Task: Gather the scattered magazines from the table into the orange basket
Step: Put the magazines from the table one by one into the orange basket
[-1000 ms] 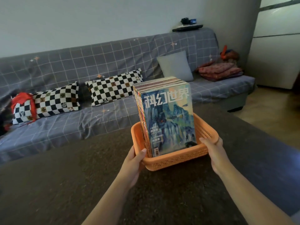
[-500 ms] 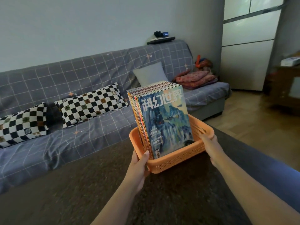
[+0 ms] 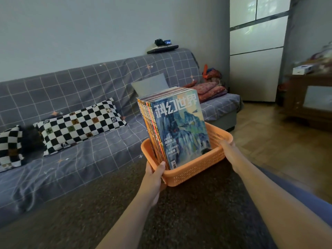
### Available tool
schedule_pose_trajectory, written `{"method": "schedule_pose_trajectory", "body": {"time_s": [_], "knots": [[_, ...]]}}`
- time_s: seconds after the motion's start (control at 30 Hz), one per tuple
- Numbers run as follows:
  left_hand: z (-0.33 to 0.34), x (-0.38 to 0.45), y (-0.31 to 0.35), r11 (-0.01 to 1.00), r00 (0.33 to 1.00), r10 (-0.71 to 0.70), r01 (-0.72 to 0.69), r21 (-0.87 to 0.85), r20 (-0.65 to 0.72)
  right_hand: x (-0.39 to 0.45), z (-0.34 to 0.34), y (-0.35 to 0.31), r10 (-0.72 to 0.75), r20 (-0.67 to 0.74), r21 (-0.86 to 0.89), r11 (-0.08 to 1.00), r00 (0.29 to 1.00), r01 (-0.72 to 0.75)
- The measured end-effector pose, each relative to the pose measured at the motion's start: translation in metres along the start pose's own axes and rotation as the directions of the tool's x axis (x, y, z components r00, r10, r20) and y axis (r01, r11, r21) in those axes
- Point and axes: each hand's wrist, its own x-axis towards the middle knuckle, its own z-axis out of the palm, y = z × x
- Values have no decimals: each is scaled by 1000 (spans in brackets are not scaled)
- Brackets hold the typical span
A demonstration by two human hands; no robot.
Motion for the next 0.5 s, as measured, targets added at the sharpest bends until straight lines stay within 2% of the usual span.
{"method": "schedule_pose_trajectory", "body": {"time_s": [0.13, 0.5], "knots": [[3, 11, 3, 1000, 1000, -22, 22, 17, -17, 9, -3, -4, 28, 44, -5, 1000, 999, -28], [11, 11, 8, 999, 998, -48, 47, -22, -33, 9, -1, -13, 71, 43, -18, 997, 997, -71]]}}
